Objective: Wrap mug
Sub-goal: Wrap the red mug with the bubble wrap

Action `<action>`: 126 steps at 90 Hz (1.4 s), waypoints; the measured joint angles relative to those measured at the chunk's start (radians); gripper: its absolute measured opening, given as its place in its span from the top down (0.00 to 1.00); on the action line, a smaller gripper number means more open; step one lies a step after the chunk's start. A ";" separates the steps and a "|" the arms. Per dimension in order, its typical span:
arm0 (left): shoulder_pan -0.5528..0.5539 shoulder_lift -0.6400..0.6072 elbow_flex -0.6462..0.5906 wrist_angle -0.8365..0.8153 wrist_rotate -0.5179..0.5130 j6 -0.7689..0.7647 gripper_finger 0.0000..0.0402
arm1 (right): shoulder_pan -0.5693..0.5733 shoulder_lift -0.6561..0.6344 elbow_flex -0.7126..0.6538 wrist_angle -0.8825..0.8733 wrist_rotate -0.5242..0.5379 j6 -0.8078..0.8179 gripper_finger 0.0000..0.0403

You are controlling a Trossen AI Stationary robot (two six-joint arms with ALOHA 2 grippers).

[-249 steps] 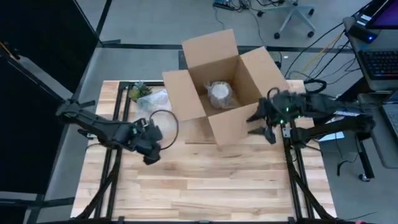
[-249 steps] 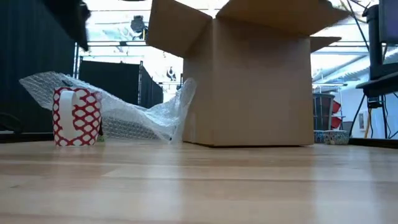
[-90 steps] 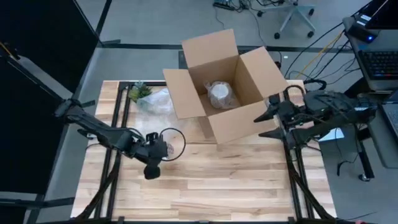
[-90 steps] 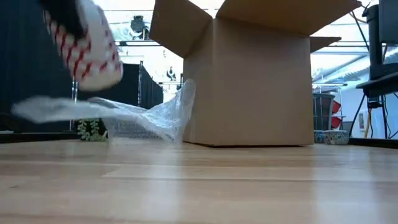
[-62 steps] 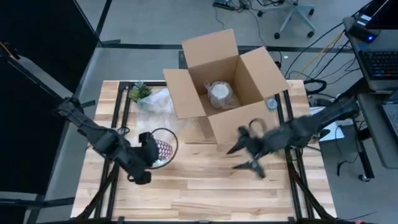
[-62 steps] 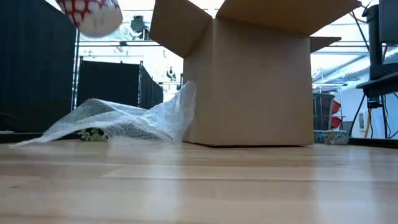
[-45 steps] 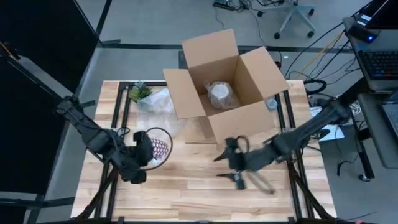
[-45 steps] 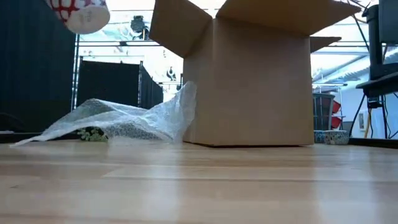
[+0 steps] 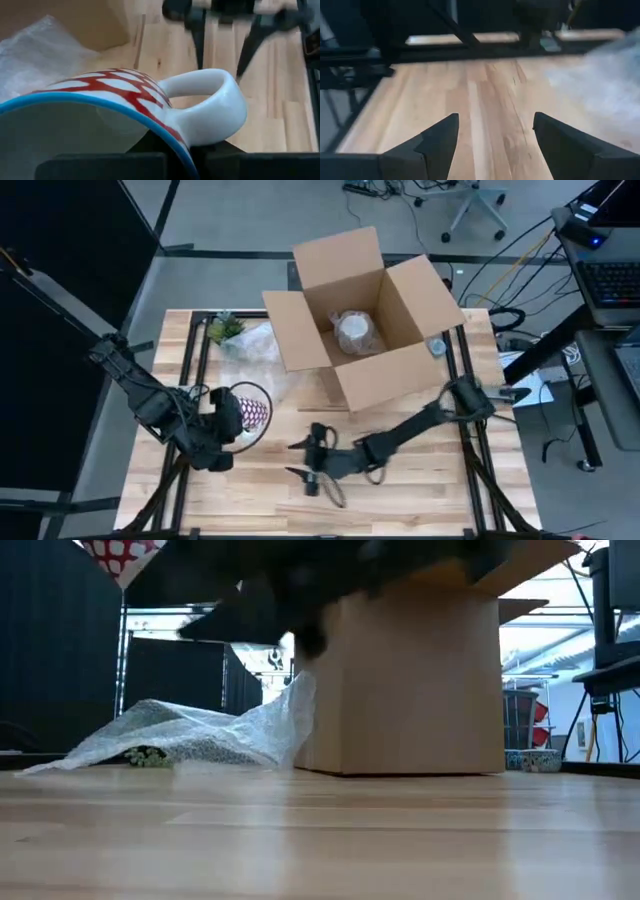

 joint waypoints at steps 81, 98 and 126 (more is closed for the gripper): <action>0.000 0.000 0.000 -0.086 0.003 0.001 0.99 | -0.245 0.448 0.602 -0.424 -0.112 0.125 0.40; 0.000 0.000 -0.002 -0.084 0.002 0.000 0.99 | -0.149 0.394 0.611 -0.566 -0.176 0.095 0.40; 0.000 0.000 -0.002 -0.084 0.003 -0.025 0.98 | 0.010 0.272 0.607 -0.892 -0.203 0.089 0.40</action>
